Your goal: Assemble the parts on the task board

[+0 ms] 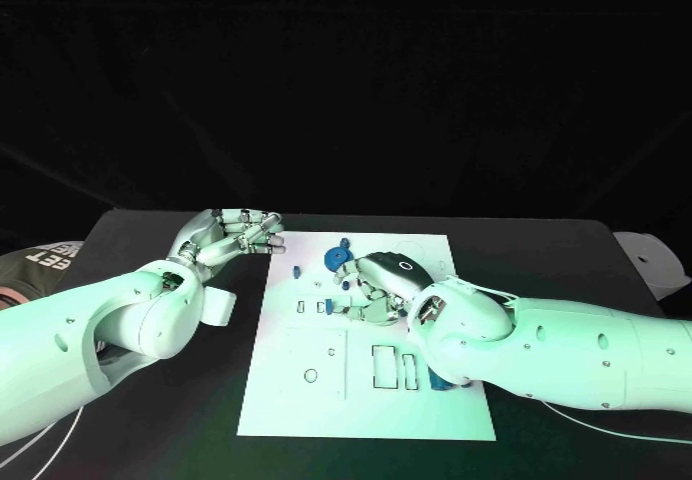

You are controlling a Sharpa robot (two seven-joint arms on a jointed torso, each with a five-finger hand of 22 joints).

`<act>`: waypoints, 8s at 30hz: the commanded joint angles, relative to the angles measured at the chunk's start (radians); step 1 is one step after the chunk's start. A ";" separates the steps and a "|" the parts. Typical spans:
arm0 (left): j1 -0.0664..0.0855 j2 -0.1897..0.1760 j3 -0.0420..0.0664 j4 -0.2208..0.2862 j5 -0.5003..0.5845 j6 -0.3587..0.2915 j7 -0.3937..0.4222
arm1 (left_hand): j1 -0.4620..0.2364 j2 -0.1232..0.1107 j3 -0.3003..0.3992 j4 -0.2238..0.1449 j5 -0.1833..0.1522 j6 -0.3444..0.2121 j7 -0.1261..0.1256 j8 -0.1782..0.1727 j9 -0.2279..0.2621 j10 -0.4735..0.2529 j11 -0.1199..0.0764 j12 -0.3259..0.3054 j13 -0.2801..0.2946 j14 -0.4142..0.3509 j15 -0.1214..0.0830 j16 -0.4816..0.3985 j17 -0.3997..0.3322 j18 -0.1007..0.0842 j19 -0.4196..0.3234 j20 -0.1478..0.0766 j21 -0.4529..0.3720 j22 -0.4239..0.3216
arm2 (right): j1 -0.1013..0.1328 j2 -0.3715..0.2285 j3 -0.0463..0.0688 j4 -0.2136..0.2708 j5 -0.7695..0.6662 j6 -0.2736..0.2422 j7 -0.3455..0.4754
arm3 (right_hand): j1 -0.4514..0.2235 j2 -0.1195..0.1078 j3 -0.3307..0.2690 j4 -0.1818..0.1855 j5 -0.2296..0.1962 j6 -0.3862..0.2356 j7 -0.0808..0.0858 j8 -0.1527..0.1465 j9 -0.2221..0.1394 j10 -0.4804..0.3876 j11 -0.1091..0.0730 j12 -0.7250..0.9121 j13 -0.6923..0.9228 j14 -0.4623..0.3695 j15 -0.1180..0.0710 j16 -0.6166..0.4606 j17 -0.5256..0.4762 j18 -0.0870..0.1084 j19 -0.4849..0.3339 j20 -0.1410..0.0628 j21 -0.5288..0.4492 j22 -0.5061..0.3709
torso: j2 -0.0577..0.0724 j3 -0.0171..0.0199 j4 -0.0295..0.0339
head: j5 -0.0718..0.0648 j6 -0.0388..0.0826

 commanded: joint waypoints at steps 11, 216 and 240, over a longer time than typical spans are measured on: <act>0.013 0.024 0.000 -0.032 -0.261 0.146 -0.324 | -0.084 0.003 -0.051 0.015 -0.002 0.030 -0.044 0.090 0.075 0.134 -0.065 0.154 0.118 0.120 -0.081 0.403 0.295 0.011 0.155 -0.092 0.191 0.095 | 0.069 -0.133 0.009 0.037 0.587 -0.088 0.358 | 0.036 0.010 0.061 -0.007 0.030 0.078 -0.027 0.091 0.027 0.007 -0.022 0.011 0.104 0.088 -0.011 -0.003 0.189 0.010 0.073 -0.009 -0.027 0.234 | -0.017 0.0048 -0.0034 | 0.003 -0.002; 0.134 0.398 -0.055 -0.306 -0.659 0.660 -0.870 | -0.061 0.017 0.395 -0.092 -0.011 -0.161 -0.131 0.615 0.447 0.082 -0.152 1.039 0.802 0.484 -0.165 1.298 1.267 -0.075 0.343 -0.177 1.061 0.999 | 0.080 -0.151 0.007 -0.080 0.754 -0.088 0.413 | 0.001 -0.034 0.136 -0.008 0.149 0.031 -0.029 0.134 0.016 -0.170 -0.029 -0.278 -0.151 0.032 -0.022 -0.134 -0.016 0.075 -0.066 -0.022 -0.354 0.087 | -0.031 0.0068 0.0038 | 0.035 -0.049; 0.125 0.335 -0.049 -0.218 -0.720 0.504 -0.868 | -0.227 -0.071 0.591 -0.213 0.141 -0.088 -0.160 0.662 0.490 0.230 -0.181 1.142 0.964 0.481 -0.190 1.290 1.252 -0.086 0.378 -0.191 1.095 1.065 | 0.076 -0.159 0.006 -0.078 0.747 -0.078 0.405 | -0.002 -0.035 0.136 -0.006 0.153 0.031 -0.029 0.134 0.016 -0.172 -0.029 -0.281 -0.153 0.031 -0.022 -0.136 -0.018 0.076 -0.068 -0.022 -0.360 0.085 | -0.032 0.0092 0.0042 | 0.039 -0.042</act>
